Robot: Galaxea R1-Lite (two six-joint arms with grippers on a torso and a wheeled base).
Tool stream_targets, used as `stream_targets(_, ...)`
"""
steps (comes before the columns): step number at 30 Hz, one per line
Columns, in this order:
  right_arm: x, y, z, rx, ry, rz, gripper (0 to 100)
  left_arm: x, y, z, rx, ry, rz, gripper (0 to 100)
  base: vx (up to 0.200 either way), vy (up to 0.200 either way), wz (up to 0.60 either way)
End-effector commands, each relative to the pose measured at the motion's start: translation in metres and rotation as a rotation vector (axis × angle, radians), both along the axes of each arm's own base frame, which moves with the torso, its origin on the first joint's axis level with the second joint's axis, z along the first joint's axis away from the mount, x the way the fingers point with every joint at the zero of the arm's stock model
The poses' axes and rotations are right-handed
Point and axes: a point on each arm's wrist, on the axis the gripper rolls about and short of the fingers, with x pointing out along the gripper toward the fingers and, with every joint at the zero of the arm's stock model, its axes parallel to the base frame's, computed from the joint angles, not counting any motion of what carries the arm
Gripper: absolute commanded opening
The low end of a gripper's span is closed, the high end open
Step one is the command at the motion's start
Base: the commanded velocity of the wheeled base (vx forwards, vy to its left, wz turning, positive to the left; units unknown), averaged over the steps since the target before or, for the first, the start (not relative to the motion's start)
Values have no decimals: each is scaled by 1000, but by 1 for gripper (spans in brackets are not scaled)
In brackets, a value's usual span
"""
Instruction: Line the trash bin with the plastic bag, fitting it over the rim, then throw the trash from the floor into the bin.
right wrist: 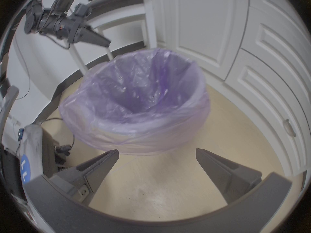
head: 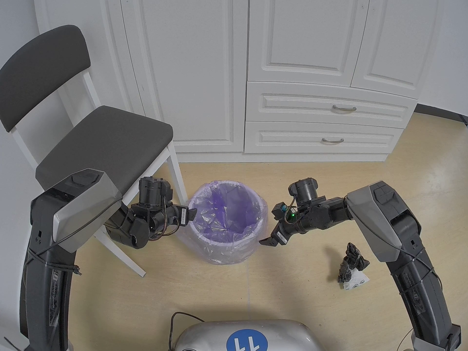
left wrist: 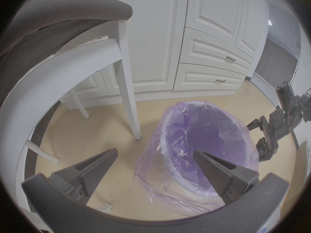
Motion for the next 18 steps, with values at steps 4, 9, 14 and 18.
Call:
stream_targets(4,0,6,-27,-16,30,53,100,-1,2,9,-9,-22,5,100,0,0,0)
stream_targets(9,5,8,-40,26,-36,44,100,0,3,10,-8,-24,6,100,0,0,0)
stream_targets(14,8,11,-48,88,-69,13,0,0,4,10,-10,-24,8,100,0,0,0)
stream_targets(18,10,15,-44,173,-61,29,0,1,4,10,-11,-30,10,100,0,0,0)
